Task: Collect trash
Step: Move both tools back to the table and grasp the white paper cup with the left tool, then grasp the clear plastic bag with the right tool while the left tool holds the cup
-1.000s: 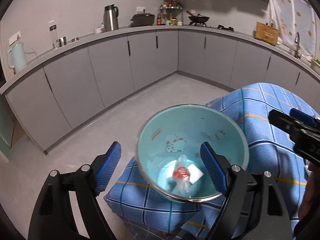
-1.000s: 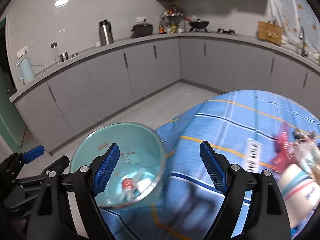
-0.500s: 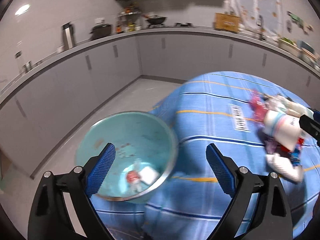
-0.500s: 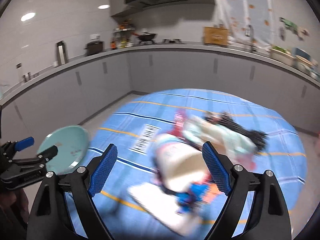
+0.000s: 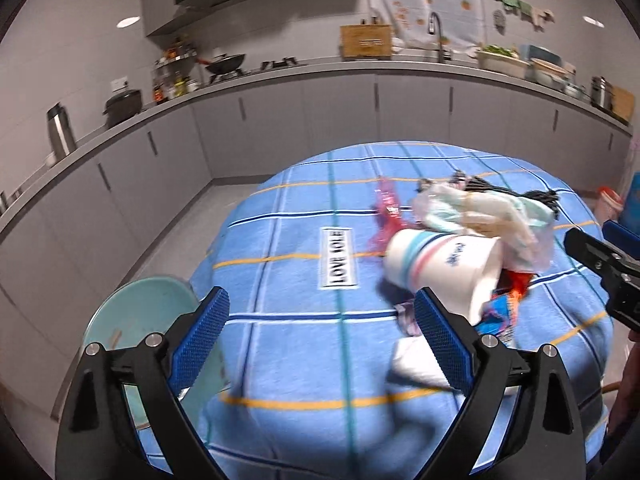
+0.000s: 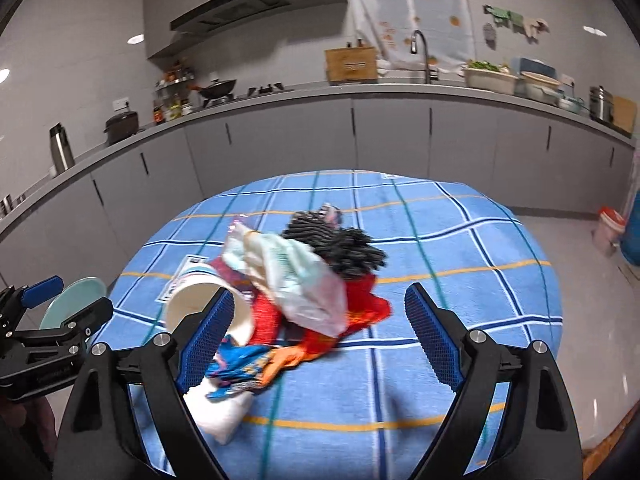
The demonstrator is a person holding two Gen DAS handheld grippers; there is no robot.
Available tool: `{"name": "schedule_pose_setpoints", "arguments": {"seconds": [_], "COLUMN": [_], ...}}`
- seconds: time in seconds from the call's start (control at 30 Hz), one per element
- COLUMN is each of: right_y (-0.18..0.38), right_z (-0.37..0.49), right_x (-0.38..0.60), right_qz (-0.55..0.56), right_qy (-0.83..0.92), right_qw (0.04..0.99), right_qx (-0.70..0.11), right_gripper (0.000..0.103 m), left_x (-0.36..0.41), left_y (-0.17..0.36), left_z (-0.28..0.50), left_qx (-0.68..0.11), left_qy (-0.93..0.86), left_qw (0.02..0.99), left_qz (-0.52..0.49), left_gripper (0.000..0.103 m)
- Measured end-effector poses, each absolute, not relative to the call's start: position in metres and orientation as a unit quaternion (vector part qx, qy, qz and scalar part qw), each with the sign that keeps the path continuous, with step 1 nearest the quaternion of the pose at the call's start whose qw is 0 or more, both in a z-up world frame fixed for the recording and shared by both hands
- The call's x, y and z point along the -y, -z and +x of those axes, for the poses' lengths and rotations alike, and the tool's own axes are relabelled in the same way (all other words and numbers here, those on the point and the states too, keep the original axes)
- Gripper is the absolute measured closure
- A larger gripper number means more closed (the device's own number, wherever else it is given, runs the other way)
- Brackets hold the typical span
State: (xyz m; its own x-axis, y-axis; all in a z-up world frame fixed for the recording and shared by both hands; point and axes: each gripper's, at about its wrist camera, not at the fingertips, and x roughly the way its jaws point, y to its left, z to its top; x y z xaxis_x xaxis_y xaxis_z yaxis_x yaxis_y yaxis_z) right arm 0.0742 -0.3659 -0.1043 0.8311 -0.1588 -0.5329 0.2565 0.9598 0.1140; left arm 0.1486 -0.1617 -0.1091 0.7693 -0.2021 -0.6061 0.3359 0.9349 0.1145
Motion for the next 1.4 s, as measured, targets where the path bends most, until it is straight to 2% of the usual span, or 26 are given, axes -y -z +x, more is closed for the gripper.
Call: {"name": "schedule_pose_setpoints", "arguments": {"seconds": [0.37, 0.47, 0.5, 0.53, 0.6, 0.7, 0.77, 0.8, 0.87, 0.93, 1.13, 1.4], "right_y": [0.117, 0.12, 0.121, 0.122, 0.124, 0.126, 0.126, 0.126, 0.126, 0.125, 0.12, 0.112], "right_z": [0.063, 0.061, 0.061, 0.06, 0.061, 0.062, 0.063, 0.064, 0.064, 0.065, 0.073, 0.091], "right_x": [0.404, 0.408, 0.409, 0.41, 0.412, 0.412, 0.409, 0.408, 0.405, 0.401, 0.387, 0.365], "right_qz": [0.119, 0.125, 0.125, 0.127, 0.13, 0.133, 0.133, 0.132, 0.13, 0.127, 0.116, 0.091], "right_qy": [0.149, 0.15, 0.15, 0.151, 0.15, 0.148, 0.145, 0.144, 0.14, 0.138, 0.126, 0.102], "right_qw": [0.945, 0.943, 0.943, 0.943, 0.942, 0.941, 0.942, 0.942, 0.942, 0.943, 0.946, 0.952], "right_qx": [-0.268, -0.268, -0.268, -0.269, -0.271, -0.272, -0.273, -0.274, -0.275, -0.275, -0.276, -0.272], "right_gripper": [0.014, 0.014, 0.014, 0.014, 0.014, 0.014, 0.014, 0.014, 0.014, 0.014, 0.014, 0.014], "left_x": [0.218, 0.228, 0.23, 0.232, 0.234, 0.236, 0.236, 0.235, 0.234, 0.229, 0.216, 0.192], "left_y": [0.117, 0.125, 0.127, 0.128, 0.131, 0.132, 0.133, 0.132, 0.132, 0.131, 0.125, 0.11], "left_z": [0.149, 0.15, 0.151, 0.152, 0.152, 0.15, 0.148, 0.148, 0.146, 0.146, 0.143, 0.138], "left_qx": [-0.303, -0.308, -0.31, -0.313, -0.318, -0.321, -0.325, -0.326, -0.326, -0.324, -0.314, -0.291], "left_qy": [0.183, 0.19, 0.192, 0.196, 0.202, 0.213, 0.22, 0.222, 0.224, 0.225, 0.22, 0.206], "left_qw": [0.925, 0.92, 0.919, 0.917, 0.914, 0.91, 0.907, 0.907, 0.907, 0.907, 0.913, 0.926], "left_qz": [0.14, 0.149, 0.151, 0.151, 0.152, 0.154, 0.152, 0.149, 0.148, 0.146, 0.136, 0.122], "left_gripper": [0.011, 0.014, 0.019, 0.029, 0.034, 0.049, 0.064, 0.068, 0.084, 0.091, 0.099, 0.099]}}
